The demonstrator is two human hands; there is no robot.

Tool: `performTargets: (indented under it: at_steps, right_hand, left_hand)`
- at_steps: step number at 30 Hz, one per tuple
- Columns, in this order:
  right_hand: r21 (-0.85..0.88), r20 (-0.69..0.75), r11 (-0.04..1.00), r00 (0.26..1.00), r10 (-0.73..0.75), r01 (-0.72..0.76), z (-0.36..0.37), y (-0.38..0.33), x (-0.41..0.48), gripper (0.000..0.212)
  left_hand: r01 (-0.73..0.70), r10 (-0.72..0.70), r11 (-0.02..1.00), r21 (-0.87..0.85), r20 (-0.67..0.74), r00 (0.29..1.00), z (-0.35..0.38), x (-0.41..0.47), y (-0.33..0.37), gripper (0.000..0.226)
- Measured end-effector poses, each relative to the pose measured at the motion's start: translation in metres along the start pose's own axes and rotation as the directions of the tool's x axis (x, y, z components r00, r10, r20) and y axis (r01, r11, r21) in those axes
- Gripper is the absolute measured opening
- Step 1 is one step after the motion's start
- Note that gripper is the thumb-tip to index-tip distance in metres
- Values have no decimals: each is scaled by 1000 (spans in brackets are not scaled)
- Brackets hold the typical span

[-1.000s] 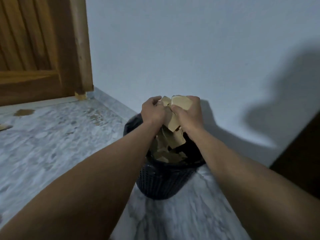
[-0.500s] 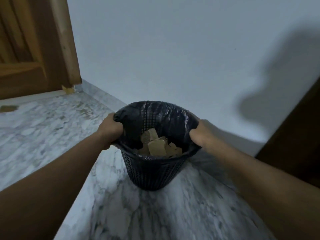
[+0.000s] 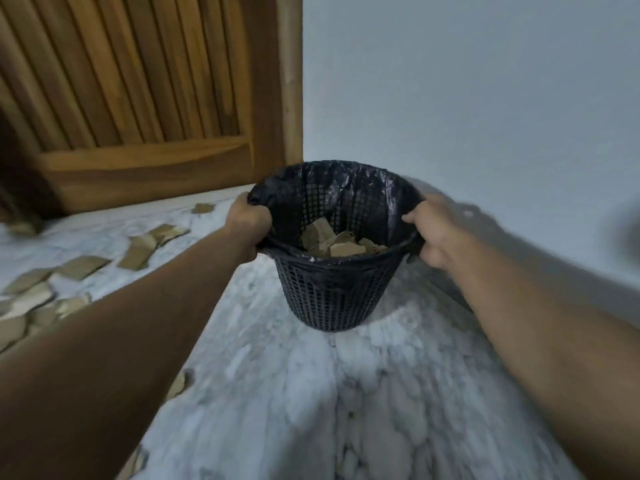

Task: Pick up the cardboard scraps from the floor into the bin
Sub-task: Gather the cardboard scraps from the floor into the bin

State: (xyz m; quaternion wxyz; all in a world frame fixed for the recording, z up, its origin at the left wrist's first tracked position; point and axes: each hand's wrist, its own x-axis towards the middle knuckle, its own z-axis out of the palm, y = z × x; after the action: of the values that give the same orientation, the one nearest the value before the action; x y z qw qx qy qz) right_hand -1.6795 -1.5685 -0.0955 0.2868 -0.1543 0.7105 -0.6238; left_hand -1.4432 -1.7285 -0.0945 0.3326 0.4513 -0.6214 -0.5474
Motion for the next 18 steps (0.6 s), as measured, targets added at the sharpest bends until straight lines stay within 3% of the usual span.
performTargets:
  at_steps: [3, 8, 11, 14, 18]
  right_hand:
    - [9, 109, 1000, 994, -19, 18, 64, 0, 5, 53]
    - [-66, 130, 997, 991, -30, 39, 151, 19, 4, 41]
    - [-22, 168, 1000, 986, -17, 21, 187, 37, 4, 41]
    - [-78, 235, 995, 971, -35, 55, 211, 43, -5, 51]
    - [-298, 251, 941, 965, -83, 158, 222, 38, -25, 85]
  left_hand:
    - [52, -55, 998, -30, -98, 994, -50, 16, -7, 50]
    - [109, -107, 994, -4, -209, 972, -118, 40, -30, 55]
    - [132, -124, 991, 14, -251, 960, -146, 51, -46, 54]
    - [189, -180, 982, 18, -219, 959, -163, 54, -60, 55]
    - [201, -194, 979, 31, -149, 970, -178, 57, -73, 51]
